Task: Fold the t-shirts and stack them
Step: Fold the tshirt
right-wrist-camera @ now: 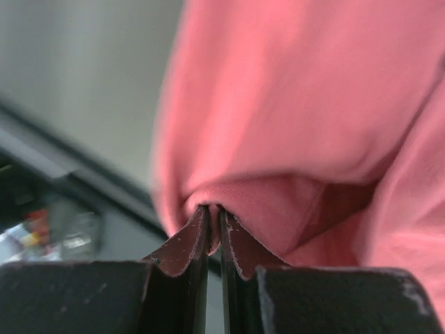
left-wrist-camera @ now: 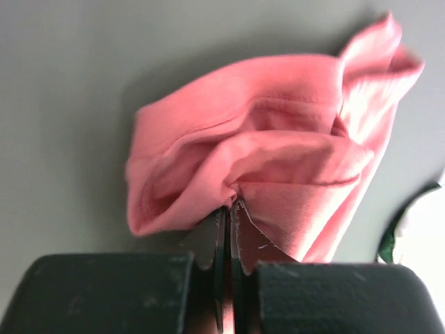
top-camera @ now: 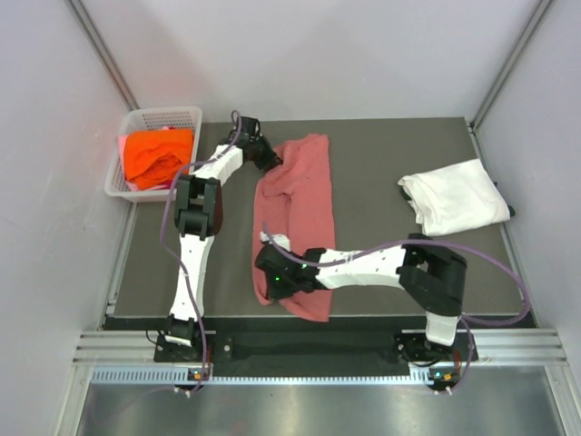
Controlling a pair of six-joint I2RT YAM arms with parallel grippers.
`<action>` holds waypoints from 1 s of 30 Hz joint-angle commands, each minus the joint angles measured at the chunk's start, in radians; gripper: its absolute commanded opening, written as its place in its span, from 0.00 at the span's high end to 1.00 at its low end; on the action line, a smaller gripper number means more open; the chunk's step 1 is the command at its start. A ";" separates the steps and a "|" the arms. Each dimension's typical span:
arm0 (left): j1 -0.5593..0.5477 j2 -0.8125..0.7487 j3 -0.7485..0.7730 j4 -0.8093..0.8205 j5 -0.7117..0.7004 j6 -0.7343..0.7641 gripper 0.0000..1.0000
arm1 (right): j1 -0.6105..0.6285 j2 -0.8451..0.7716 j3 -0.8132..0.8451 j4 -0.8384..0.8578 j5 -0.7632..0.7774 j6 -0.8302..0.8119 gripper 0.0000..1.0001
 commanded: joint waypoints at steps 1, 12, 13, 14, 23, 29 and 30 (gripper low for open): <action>-0.027 0.147 0.096 -0.120 0.055 0.031 1.00 | 0.042 0.055 0.143 0.075 -0.089 -0.049 0.92; 0.001 0.184 0.153 -0.011 0.106 0.020 1.00 | -0.083 -0.202 0.005 0.072 -0.100 -0.156 0.51; 0.011 0.171 0.142 -0.002 0.110 0.022 1.00 | -0.115 -0.228 -0.034 0.060 -0.100 -0.163 0.50; 0.016 0.160 0.133 0.007 0.122 0.023 1.00 | -0.131 -0.253 -0.056 0.059 -0.102 -0.170 0.50; 0.093 0.019 -0.060 0.230 0.095 -0.023 0.90 | -0.414 -0.417 -0.225 0.029 -0.178 -0.250 0.46; 0.126 0.017 -0.053 0.267 0.060 -0.040 1.00 | -0.643 -0.321 -0.190 0.081 -0.285 -0.353 0.46; 0.134 0.008 -0.080 0.285 0.050 -0.056 1.00 | -0.695 -0.293 -0.161 0.094 -0.318 -0.371 0.46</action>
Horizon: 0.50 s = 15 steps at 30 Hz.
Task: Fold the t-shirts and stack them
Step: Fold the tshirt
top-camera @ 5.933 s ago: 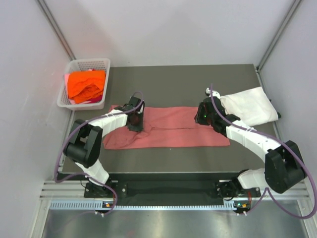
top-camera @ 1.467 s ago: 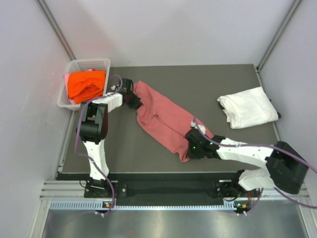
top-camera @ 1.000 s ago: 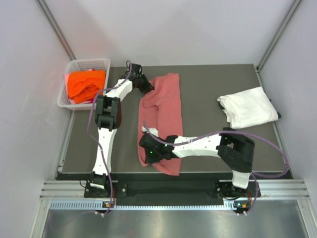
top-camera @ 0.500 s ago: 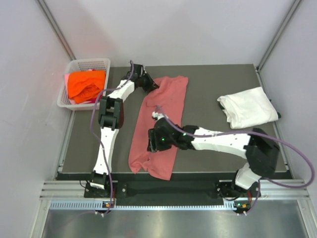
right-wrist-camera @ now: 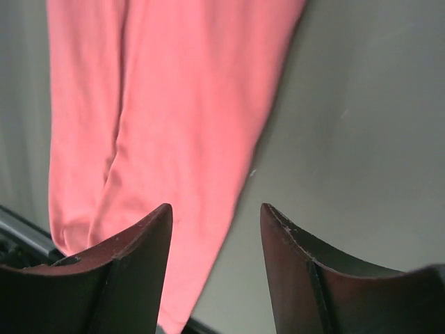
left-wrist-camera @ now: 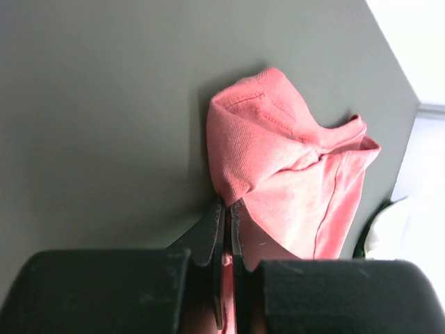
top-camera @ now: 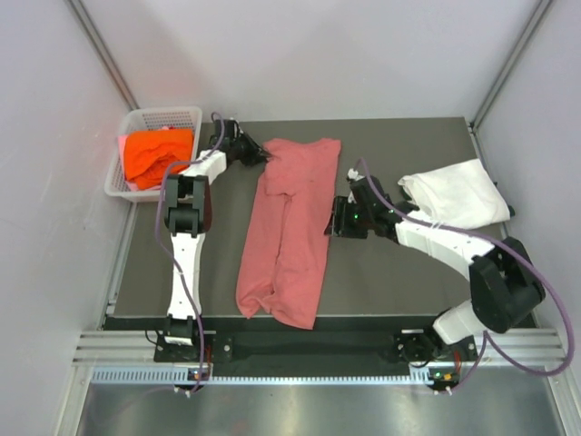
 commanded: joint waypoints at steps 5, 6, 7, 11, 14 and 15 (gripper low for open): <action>0.031 -0.035 -0.038 0.074 -0.087 -0.010 1.00 | -0.189 0.272 0.175 0.135 -0.310 -0.092 0.46; 0.034 -0.035 -0.026 0.074 -0.078 -0.006 0.98 | -0.209 0.300 0.221 0.138 -0.324 -0.089 0.46; 0.034 -0.035 -0.023 0.077 -0.067 -0.004 0.94 | -0.215 0.327 0.244 0.139 -0.336 -0.085 0.46; 0.038 -0.064 -0.018 0.047 -0.093 0.023 0.55 | -0.249 0.453 0.344 0.139 -0.384 -0.057 0.45; 0.038 -0.099 -0.023 0.004 -0.124 0.069 0.31 | -0.278 0.513 0.410 0.125 -0.423 -0.065 0.44; 0.040 -0.119 -0.026 -0.009 -0.133 0.094 0.28 | -0.297 0.532 0.445 0.113 -0.437 -0.069 0.44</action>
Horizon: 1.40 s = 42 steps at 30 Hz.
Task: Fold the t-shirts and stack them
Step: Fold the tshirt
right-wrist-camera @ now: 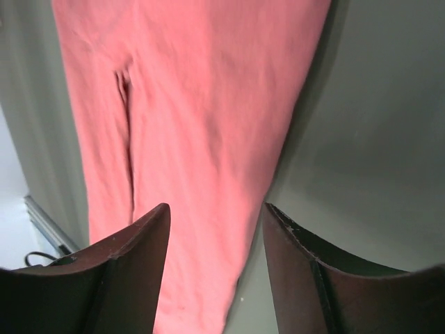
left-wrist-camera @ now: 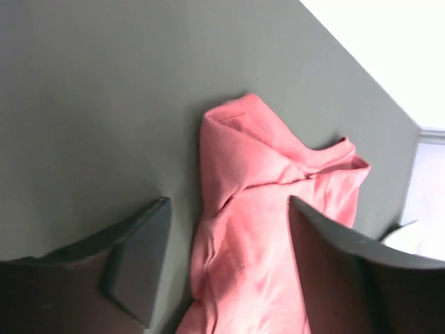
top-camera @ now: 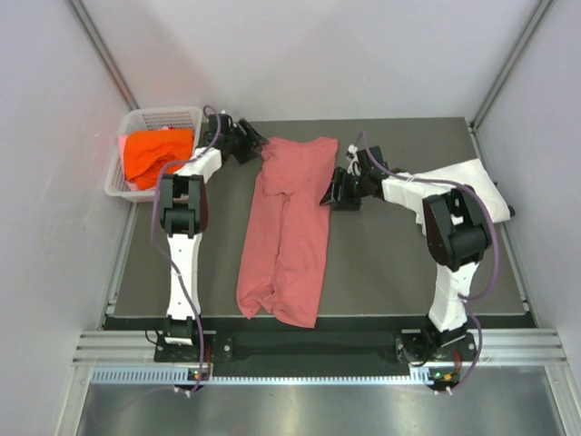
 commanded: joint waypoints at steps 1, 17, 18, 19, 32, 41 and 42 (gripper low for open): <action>0.018 -0.083 -0.002 -0.096 -0.076 0.089 0.24 | -0.048 0.048 0.107 0.006 -0.096 -0.014 0.44; 0.010 -0.422 -0.436 -0.096 -0.044 0.136 0.28 | -0.099 0.298 0.401 -0.097 -0.053 0.014 0.49; 0.009 -0.430 -0.457 -0.096 -0.038 0.130 0.32 | -0.098 0.311 0.420 -0.108 -0.051 0.010 0.50; 0.007 -0.436 -0.479 -0.095 -0.028 0.126 0.34 | -0.098 0.321 0.435 -0.119 -0.054 0.007 0.50; -0.047 -0.400 -0.619 0.031 0.015 0.070 0.76 | -0.148 0.409 0.567 -0.177 -0.065 -0.016 1.00; -0.076 -0.327 -0.571 0.094 -0.019 0.011 1.00 | -0.211 0.493 0.696 -0.206 -0.090 0.003 1.00; -0.079 -0.320 -0.562 0.098 -0.024 0.006 0.98 | -0.217 0.502 0.711 -0.211 -0.091 0.004 1.00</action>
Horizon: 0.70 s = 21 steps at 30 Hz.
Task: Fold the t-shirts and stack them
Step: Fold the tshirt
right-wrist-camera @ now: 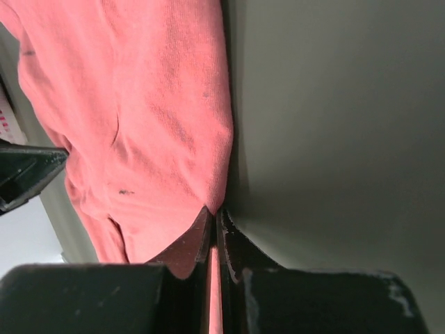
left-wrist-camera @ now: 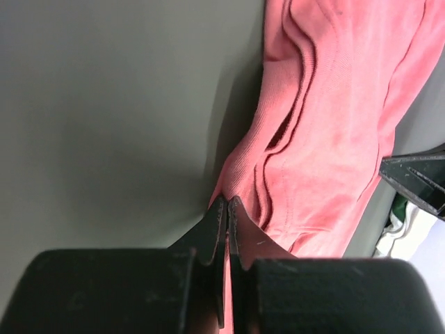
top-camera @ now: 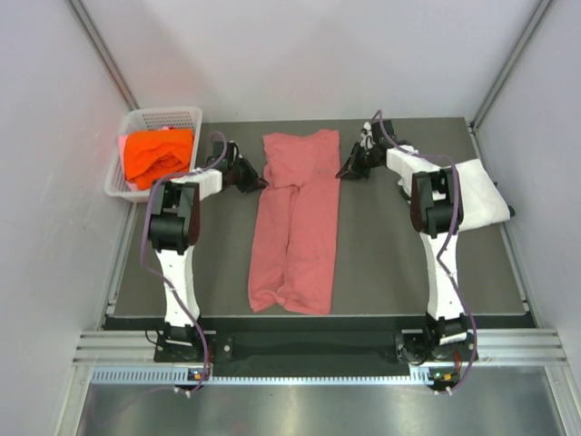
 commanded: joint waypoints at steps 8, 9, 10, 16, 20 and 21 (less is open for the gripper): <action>-0.024 -0.044 0.026 0.012 -0.143 -0.005 0.23 | -0.061 -0.052 0.021 0.002 0.016 -0.033 0.36; -0.024 -0.071 0.008 0.011 -0.156 0.004 0.14 | -0.061 -0.081 -0.017 0.019 0.024 -0.037 0.31; -0.024 -0.122 -0.029 0.001 -0.167 0.027 0.07 | -0.061 -0.144 -0.056 0.033 0.036 -0.045 0.29; -0.022 -0.358 -0.177 -0.153 -0.266 0.110 0.02 | -0.049 -0.455 -0.514 0.171 0.102 -0.047 0.34; -0.024 -0.538 -0.397 -0.169 -0.237 0.118 0.03 | -0.012 -0.626 -0.758 0.219 0.155 -0.067 0.35; -0.024 -0.568 -0.434 -0.174 -0.230 0.116 0.05 | -0.006 -0.655 -0.804 0.242 0.163 -0.065 0.36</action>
